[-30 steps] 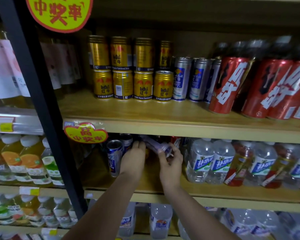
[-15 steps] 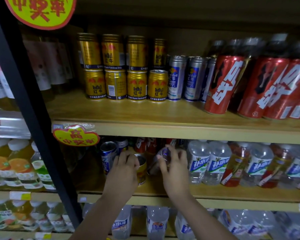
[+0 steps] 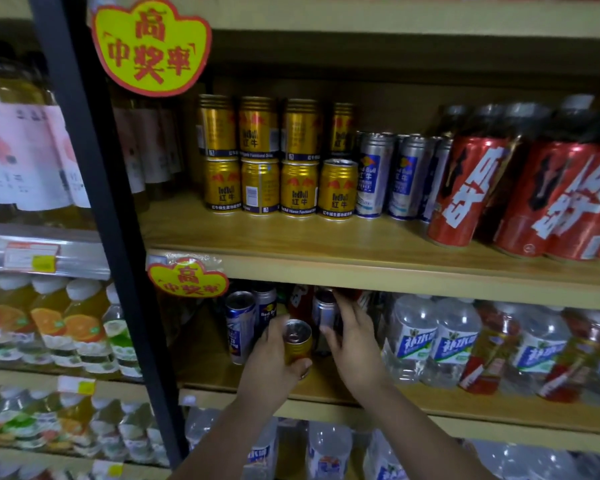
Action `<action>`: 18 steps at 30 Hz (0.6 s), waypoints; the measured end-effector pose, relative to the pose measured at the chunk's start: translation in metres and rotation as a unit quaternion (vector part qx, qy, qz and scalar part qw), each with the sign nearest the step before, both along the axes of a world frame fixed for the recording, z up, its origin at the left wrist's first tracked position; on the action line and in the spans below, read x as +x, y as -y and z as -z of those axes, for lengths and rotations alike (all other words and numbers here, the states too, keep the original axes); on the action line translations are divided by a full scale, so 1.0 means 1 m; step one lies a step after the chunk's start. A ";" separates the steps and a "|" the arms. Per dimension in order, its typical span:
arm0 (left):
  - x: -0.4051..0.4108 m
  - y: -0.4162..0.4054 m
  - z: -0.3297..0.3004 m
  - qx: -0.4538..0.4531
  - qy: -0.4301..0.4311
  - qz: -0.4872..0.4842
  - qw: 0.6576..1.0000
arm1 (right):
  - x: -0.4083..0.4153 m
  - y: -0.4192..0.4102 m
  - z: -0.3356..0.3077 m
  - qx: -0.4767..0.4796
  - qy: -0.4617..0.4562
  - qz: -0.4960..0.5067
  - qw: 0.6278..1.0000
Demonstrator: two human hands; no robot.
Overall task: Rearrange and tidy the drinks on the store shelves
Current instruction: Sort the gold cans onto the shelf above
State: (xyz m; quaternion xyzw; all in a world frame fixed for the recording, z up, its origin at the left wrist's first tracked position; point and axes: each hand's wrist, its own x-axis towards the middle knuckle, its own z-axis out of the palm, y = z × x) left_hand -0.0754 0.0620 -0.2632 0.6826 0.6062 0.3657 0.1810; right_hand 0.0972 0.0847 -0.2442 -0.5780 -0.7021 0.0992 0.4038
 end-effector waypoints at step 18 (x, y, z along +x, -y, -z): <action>0.000 0.087 -0.165 0.239 -0.023 0.129 0.962 | 0.007 0.110 -0.091 0.138 -0.206 -0.156 0.956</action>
